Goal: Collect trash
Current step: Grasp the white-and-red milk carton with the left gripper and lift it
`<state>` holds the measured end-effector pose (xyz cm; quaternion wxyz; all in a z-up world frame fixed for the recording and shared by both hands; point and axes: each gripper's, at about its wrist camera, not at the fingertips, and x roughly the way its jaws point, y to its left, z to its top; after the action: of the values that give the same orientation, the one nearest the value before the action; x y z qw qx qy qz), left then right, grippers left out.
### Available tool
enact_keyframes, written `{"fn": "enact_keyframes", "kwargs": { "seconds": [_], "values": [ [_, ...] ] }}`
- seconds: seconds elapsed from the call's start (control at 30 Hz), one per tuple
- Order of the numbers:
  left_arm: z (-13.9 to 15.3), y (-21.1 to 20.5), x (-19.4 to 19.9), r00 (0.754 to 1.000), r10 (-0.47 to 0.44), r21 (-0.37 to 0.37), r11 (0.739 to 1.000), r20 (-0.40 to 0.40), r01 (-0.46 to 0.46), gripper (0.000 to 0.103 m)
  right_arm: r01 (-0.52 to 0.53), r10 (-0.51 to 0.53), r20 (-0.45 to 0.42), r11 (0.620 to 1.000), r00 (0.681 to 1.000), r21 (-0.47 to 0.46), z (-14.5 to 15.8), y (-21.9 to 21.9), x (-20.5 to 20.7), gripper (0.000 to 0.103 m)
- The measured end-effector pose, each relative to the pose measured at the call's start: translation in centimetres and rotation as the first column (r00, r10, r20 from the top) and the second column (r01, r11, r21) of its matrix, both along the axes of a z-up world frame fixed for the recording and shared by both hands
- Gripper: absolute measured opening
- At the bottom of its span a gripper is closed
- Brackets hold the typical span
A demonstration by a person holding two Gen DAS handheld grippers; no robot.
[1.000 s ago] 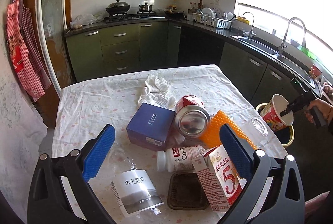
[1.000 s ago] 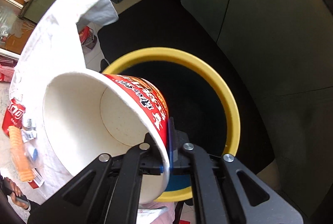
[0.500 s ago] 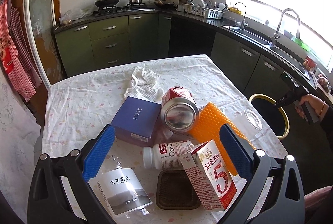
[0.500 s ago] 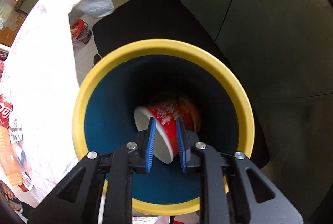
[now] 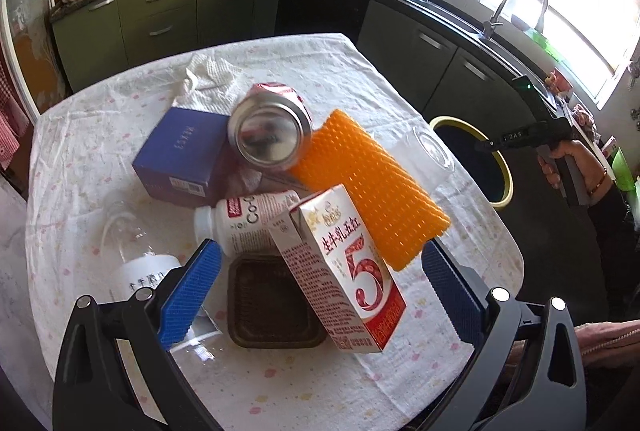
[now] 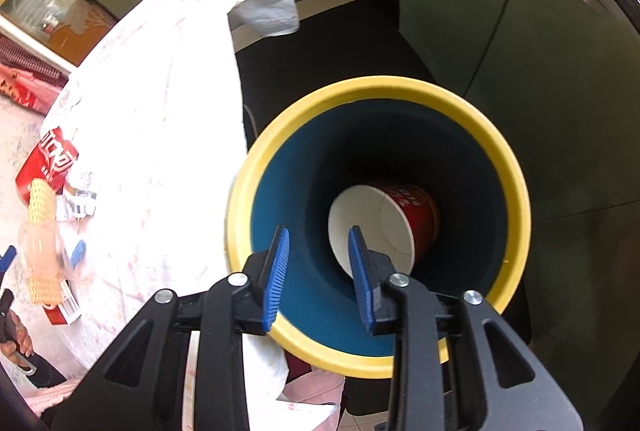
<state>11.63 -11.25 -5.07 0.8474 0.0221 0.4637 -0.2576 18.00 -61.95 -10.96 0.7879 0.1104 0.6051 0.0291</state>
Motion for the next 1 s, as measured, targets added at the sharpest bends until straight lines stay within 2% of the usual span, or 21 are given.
{"fn": "enact_keyframes", "kwargs": {
  "seconds": [0.27,0.37,0.57,0.67,0.77,0.83,0.9,1.0],
  "values": [
    [-2.7,-1.2,0.8,0.995,-0.02,-0.009,1.0,-0.099,0.019,0.099,-0.042,0.042,0.012,0.999,0.999,0.003,-0.2,1.9,0.3,0.032],
    [-3.8,-1.6,1.4,0.988,-0.031,-0.034,0.999,-0.15,0.026,0.099,-0.05,0.05,0.012,0.999,0.999,0.005,-0.2,2.4,0.3,0.034],
    [-5.1,-2.6,2.5,0.98,-0.045,-0.047,0.998,-0.194,0.036,0.098,-0.051,0.051,0.008,0.999,0.999,0.008,-0.4,2.8,0.3,0.035],
    [-5.0,-2.8,2.5,0.977,-0.051,-0.08,0.996,-0.205,0.035,0.089,-0.05,0.05,0.006,0.999,0.999,0.009,-0.7,2.8,0.5,0.035],
    [-4.4,-3.7,2.0,0.978,-0.077,-0.07,0.995,-0.194,0.064,0.083,-0.05,0.05,0.01,0.999,0.999,0.013,-0.8,2.7,0.5,0.037],
    [-4.3,-4.4,1.6,0.976,-0.095,-0.069,0.994,-0.195,0.083,0.07,-0.052,0.052,0.012,0.998,0.999,0.018,-0.8,2.7,0.5,0.038],
    [-4.7,-5.0,1.4,0.972,-0.11,-0.057,0.993,-0.207,0.1,0.063,-0.056,0.055,0.013,0.998,0.998,0.023,-1.0,2.9,0.5,0.039],
    [-5.9,-5.9,1.3,0.964,-0.111,-0.036,0.994,-0.242,0.106,0.061,-0.062,0.061,0.014,0.998,0.998,0.028,-1.1,2.9,0.4,0.039]
  ]
}}
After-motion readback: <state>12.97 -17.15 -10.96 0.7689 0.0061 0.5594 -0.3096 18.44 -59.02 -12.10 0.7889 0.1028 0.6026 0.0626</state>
